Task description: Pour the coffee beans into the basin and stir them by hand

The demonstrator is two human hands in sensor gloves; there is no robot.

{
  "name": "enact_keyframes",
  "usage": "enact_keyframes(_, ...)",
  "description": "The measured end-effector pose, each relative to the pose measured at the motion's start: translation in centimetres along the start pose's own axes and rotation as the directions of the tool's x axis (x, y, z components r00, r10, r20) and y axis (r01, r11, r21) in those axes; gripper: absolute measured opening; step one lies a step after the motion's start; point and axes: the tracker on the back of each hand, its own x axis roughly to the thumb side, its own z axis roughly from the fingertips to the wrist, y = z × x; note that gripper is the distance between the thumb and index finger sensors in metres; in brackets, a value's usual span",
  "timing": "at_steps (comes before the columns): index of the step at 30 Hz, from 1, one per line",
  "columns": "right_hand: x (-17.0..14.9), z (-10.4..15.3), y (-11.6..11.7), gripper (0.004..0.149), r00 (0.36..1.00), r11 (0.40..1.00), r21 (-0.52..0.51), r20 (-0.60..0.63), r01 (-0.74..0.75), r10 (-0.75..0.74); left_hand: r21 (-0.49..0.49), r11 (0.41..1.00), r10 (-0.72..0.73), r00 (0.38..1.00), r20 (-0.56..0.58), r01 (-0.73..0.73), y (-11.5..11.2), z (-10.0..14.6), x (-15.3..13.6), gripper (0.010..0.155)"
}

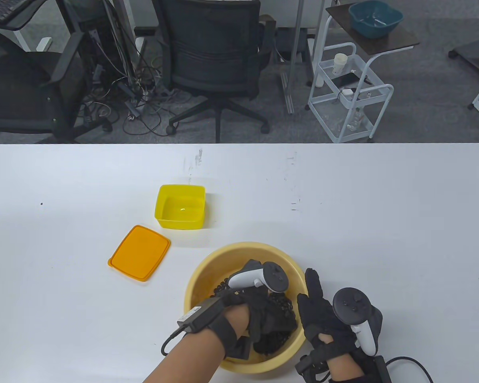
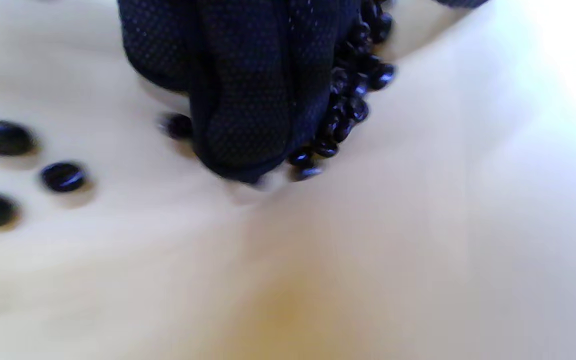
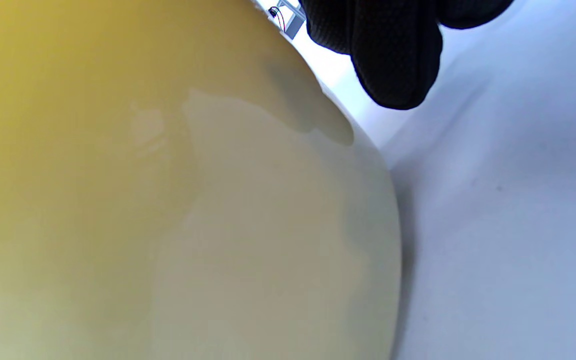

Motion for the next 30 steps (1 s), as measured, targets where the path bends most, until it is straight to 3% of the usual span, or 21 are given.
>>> enact_keyframes(3, 0.0, 0.0, 0.0, 0.064, 1.0, 1.0, 0.001, 0.001, 0.002, -0.002, 0.146, 0.989, 0.007, 0.999, 0.032, -0.012, 0.8, 0.5, 0.2, 0.076)
enact_keyframes(6, 0.0, 0.0, 0.0, 0.064, 1.0, 1.0, 0.005, 0.001, 0.008, -0.008, 0.271, 0.959, -0.073, 0.997, -0.027, 0.078, 1.3, 1.1, 0.2, 0.075)
enact_keyframes(8, 0.0, 0.0, 0.0, 0.064, 1.0, 1.0, 0.003, 0.002, 0.004, -0.004, 0.37, 0.904, -0.184, 0.977, -0.11, 0.213, 1.4, 1.7, 0.4, 0.071)
enact_keyframes(11, 0.0, 0.0, 0.0, 0.064, 1.0, 1.0, 0.004, 0.002, 0.005, -0.005, 0.429, 0.783, -0.374, 0.892, -0.255, 0.451, 1.2, 2.3, 1.0, 0.069)
enact_keyframes(14, 0.0, 0.0, 0.0, 0.064, 1.0, 1.0, 0.003, 0.002, 0.001, -0.001, 0.274, 0.696, -0.503, 0.723, -0.473, 0.663, 0.8, 2.1, 0.6, 0.071)
enact_keyframes(17, 0.0, 0.0, 0.1, 0.064, 1.0, 1.0, 0.004, 0.003, 0.001, -0.001, 0.098, 0.65, -0.576, 0.573, -0.583, 0.753, 0.6, 2.1, 0.3, 0.076)
enact_keyframes(20, 0.0, 0.0, 0.0, 0.064, 1.0, 1.0, 0.001, 0.003, -0.004, 0.004, 0.006, 0.646, -0.594, 0.507, -0.624, 0.764, 0.8, 2.3, 0.1, 0.078)
enact_keyframes(23, 0.0, 0.0, 0.1, 0.064, 1.0, 1.0, 0.001, 0.002, -0.003, 0.003, -0.064, 0.703, -0.563, 0.498, -0.66, 0.709, 1.1, 2.5, -0.2, 0.081)
enact_keyframes(26, 0.0, 0.0, 0.1, 0.064, 1.0, 1.0, 0.0, 0.002, -0.005, 0.005, -0.137, 0.78, -0.538, 0.542, -0.646, 0.61, 1.1, 2.4, -0.6, 0.079)
enact_keyframes(30, 0.0, 0.0, 0.1, 0.064, 1.0, 1.0, -0.001, 0.002, -0.005, 0.005, -0.19, 0.879, -0.469, 0.719, -0.513, 0.437, 0.6, 1.8, -1.2, 0.077)
